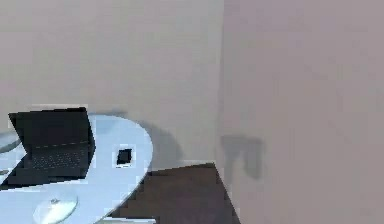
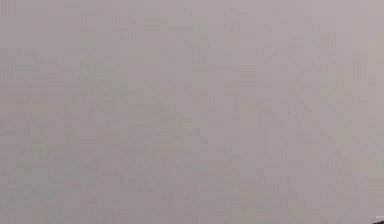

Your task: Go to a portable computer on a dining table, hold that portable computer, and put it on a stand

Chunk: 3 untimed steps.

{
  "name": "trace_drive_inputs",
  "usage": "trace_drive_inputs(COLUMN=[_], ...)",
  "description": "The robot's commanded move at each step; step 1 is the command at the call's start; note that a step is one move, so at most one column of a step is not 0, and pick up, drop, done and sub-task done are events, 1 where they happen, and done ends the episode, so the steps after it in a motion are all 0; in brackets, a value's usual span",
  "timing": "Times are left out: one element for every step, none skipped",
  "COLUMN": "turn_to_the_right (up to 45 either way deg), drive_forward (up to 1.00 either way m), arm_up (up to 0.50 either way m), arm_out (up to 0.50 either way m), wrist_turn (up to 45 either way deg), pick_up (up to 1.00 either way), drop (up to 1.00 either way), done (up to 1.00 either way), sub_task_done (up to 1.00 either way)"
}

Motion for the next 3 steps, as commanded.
trace_drive_inputs(turn_to_the_right=[0.0,-3.0,0.0], drive_forward=[0.65,0.00,0.45], arm_up=[0.00,0.00,0.00], arm_out=[0.00,0.00,0.00], wrist_turn=[0.0,0.0,0.0], pick_up=[0.00,0.00,0.00], drop=[0.00,0.00,0.00], done=[0.00,0.00,0.00], sub_task_done=[0.00,0.00,0.00])
